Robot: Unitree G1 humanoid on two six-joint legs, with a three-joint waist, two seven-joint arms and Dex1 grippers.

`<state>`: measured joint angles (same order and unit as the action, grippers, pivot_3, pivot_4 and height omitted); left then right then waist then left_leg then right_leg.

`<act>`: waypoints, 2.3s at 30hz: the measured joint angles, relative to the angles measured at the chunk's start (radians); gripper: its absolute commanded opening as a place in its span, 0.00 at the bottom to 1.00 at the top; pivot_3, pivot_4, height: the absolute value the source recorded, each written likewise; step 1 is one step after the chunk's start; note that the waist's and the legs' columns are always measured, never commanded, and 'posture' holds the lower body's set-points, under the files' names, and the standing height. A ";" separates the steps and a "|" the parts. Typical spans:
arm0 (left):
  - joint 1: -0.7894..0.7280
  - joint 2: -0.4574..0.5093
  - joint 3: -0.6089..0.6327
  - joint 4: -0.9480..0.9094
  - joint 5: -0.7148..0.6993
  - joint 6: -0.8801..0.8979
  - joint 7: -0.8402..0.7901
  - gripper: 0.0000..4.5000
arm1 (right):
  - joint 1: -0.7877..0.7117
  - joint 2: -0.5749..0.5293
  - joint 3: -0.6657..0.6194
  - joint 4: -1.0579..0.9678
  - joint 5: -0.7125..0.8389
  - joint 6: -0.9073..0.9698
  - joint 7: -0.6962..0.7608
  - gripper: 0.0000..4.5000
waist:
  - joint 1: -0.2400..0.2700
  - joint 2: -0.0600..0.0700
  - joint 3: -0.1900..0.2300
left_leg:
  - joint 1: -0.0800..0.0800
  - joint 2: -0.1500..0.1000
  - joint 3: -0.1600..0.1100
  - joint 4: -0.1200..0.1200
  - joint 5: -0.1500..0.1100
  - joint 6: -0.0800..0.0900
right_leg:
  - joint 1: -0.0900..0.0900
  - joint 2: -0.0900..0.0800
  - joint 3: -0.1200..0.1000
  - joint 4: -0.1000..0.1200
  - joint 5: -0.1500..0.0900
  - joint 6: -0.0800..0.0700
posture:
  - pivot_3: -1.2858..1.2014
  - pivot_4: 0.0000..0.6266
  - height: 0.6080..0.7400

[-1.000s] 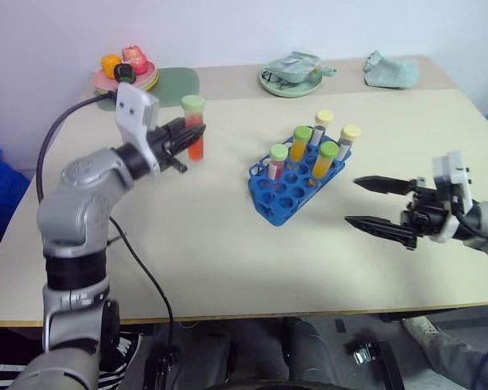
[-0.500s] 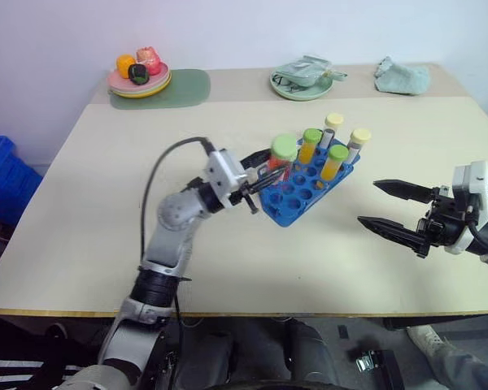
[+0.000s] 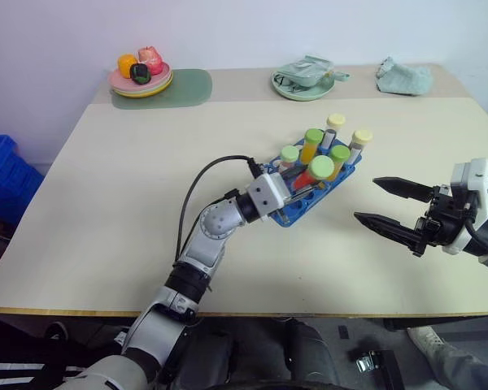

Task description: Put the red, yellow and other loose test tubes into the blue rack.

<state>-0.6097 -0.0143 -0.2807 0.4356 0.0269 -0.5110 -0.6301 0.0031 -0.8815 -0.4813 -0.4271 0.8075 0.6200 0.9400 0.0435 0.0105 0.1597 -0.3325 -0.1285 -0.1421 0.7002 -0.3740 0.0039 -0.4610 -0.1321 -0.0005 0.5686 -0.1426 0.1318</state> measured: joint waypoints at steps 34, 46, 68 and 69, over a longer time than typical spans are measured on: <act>0.010 -0.088 0.001 0.046 -0.036 0.132 0.075 0.16 | 0.005 -0.015 -0.035 -0.004 0.009 0.021 -0.011 1.00 | 0.000 0.000 0.000 | -0.001 0.000 0.000 0.000 0.000 0.001 | 0.001 0.001 0.000 -0.006 0.003 0.002 | 0.52 0.24 1.00; 0.031 -0.108 0.000 0.013 -0.061 0.200 0.088 0.16 | -0.013 -0.015 -0.035 -0.001 -0.007 0.016 -0.001 1.00 | 0.000 0.000 0.000 | -0.001 0.000 0.000 0.000 0.000 0.001 | 0.001 0.001 0.000 -0.006 0.003 0.002 | 0.52 0.24 1.00; 0.062 -0.117 0.037 -0.123 -0.169 0.363 0.019 1.00 | -0.043 -0.013 -0.002 0.014 -0.013 0.001 0.000 1.00 | -0.001 0.000 0.000 | -0.001 0.000 0.000 0.000 0.000 0.001 | 0.001 0.001 0.000 -0.006 0.003 0.002 | 0.52 0.24 1.00; 0.073 -0.104 0.034 -0.153 -0.169 0.378 0.018 1.00 | -0.047 -0.013 0.002 0.021 -0.017 -0.002 0.001 1.00 | -0.001 0.000 0.000 | -0.001 0.000 0.000 0.000 0.000 0.001 | 0.001 0.001 0.000 -0.006 0.003 0.002 | 0.52 0.24 1.00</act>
<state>-0.5372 -0.1187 -0.2466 0.2831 -0.1422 -0.1334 -0.6123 -0.0434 -0.8941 -0.4794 -0.4064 0.7901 0.6177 0.9408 0.0422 0.0108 0.1596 -0.3338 -0.1281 -0.1420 0.7000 -0.3744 0.0054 -0.4600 -0.1313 -0.0005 0.5625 -0.1394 0.1335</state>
